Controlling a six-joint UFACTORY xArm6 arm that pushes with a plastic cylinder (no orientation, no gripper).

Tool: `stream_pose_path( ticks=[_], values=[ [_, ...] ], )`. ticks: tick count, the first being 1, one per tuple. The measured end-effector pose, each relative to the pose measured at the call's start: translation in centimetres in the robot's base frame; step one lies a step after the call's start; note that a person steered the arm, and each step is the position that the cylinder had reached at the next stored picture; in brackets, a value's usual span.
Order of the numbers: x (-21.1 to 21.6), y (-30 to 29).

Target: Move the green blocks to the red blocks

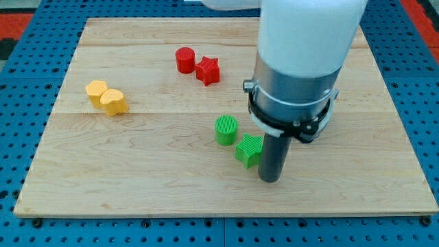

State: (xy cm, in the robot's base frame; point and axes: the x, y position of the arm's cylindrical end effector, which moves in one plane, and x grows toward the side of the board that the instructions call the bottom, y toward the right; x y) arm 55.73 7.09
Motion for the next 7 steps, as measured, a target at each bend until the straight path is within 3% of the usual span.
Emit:
stream_pose_path(
  ticks=[2, 5, 7],
  values=[
    [-5.3, -5.5],
    [-4.8, -3.9],
    [-9.7, -10.8]
  ],
)
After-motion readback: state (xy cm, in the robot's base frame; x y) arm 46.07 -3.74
